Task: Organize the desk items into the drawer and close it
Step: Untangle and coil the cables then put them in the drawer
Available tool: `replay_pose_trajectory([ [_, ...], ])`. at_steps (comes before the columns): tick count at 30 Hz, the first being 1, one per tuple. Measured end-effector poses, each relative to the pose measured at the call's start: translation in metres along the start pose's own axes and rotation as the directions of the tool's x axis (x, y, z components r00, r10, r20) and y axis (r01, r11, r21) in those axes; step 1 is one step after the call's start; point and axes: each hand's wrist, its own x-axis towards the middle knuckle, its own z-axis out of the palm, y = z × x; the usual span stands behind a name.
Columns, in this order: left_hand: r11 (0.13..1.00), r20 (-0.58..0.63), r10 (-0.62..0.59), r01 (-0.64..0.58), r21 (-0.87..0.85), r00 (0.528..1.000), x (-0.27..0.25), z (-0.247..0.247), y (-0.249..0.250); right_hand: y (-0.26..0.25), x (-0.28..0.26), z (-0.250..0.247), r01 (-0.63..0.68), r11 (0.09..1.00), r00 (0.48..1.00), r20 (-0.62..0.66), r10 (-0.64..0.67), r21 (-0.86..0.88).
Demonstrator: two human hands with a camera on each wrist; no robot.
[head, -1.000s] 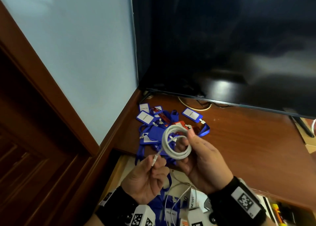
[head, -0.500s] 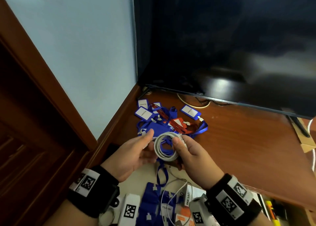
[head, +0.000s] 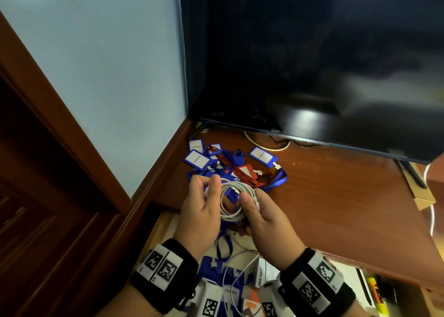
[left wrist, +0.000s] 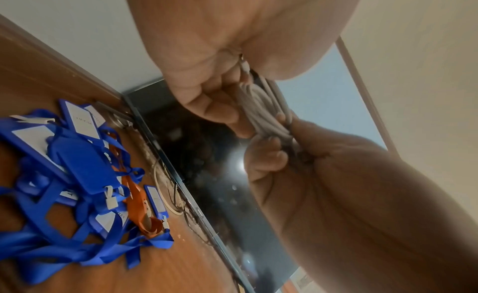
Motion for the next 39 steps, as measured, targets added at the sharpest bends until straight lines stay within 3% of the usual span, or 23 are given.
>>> replay_pose_trajectory([
  [9, 0.975, 0.01, 0.179, -0.179, 0.135, 0.984, 0.0, 0.0, -0.014, -0.005, -0.007, 0.0, 0.068, 0.998, 0.998, 0.004, -0.068, 0.007],
  [13, 0.943, -0.032, 0.281, -0.269, 0.195, 0.959, 0.003, -0.005, -0.024, -0.017, -0.012, -0.01, 0.103, 0.994, 0.994, 0.025, -0.104, 0.037],
  [18, 0.904, -0.011, 0.379, -0.368, 0.219, 0.925, 0.004, -0.013, -0.034, -0.028, -0.011, -0.033, 0.13, 0.99, 0.991, 0.019, -0.129, -0.054],
  [23, 0.845, 0.033, 0.477, -0.468, 0.26, 0.878, 0.005, -0.016, -0.039, -0.038, -0.008, -0.047, -0.023, 0.99, 0.998, 0.063, 0.014, 0.14],
  [27, 0.823, -0.008, 0.513, -0.489, 0.291, 0.858, 0.008, -0.018, -0.037, -0.046, -0.007, -0.049, -0.142, 0.946, 0.979, 0.184, 0.09, 0.291],
  [30, 0.792, -0.024, 0.558, -0.524, 0.313, 0.83, 0.01, -0.019, -0.032, -0.049, -0.008, -0.046, -0.105, 0.969, 0.976, 0.212, 0.057, 0.225],
  [33, 0.78, -0.031, 0.568, -0.526, 0.339, 0.822, 0.012, -0.018, -0.029, -0.05, -0.007, -0.041, -0.101, 0.966, 0.98, 0.193, 0.055, 0.239],
  [39, 0.821, -0.021, 0.501, -0.467, 0.329, 0.865, 0.012, -0.015, -0.025, -0.05, 0.0, -0.034, -0.034, 0.984, 0.997, 0.077, 0.021, 0.174],
])
